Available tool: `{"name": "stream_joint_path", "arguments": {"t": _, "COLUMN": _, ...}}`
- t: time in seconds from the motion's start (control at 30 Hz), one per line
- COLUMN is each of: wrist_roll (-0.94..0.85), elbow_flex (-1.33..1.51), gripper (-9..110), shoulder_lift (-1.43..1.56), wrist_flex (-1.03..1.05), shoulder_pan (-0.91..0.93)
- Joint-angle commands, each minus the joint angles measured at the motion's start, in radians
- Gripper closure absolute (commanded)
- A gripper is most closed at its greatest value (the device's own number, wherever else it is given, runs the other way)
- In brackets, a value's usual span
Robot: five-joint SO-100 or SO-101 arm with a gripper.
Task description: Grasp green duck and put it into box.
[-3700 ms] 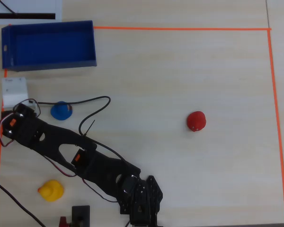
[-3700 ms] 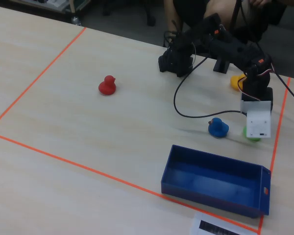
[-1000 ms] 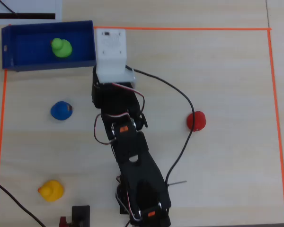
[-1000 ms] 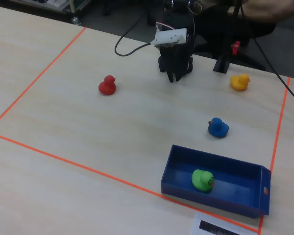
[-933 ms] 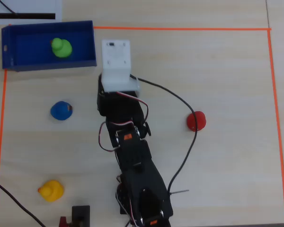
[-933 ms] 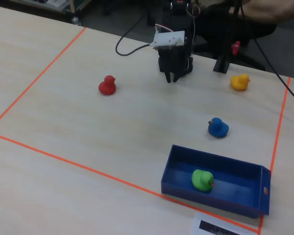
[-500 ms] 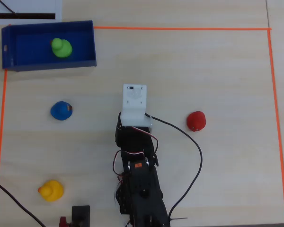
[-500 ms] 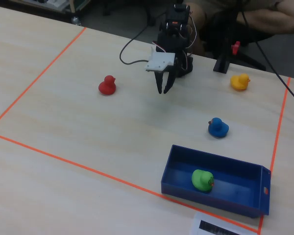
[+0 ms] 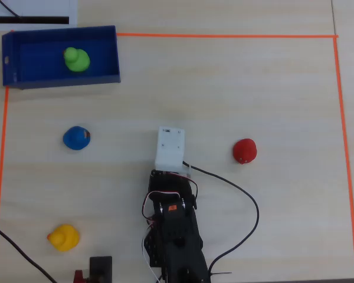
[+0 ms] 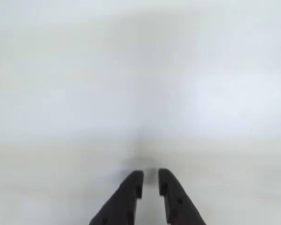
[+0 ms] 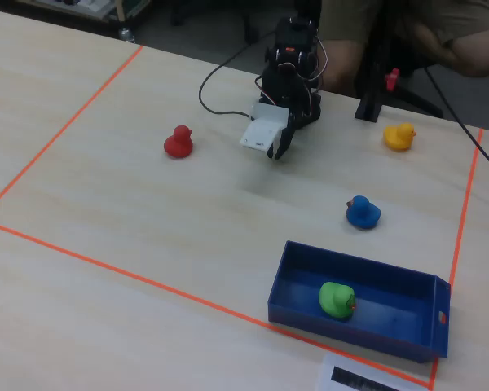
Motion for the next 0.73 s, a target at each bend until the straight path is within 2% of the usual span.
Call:
{"name": "stream_joint_path", "arguments": {"t": 0.0, "wrist_roll": 0.038, "elbow_flex": -0.005, "gripper": 101, "shoulder_lift": -0.009, "wrist_flex": 0.032, "shoulder_pan": 0.020}}
{"name": "stream_joint_path", "arguments": {"t": 0.7, "wrist_roll": 0.044, "elbow_flex": -0.005, "gripper": 101, "shoulder_lift": -0.009, "wrist_flex": 0.032, "shoulder_pan": 0.072}}
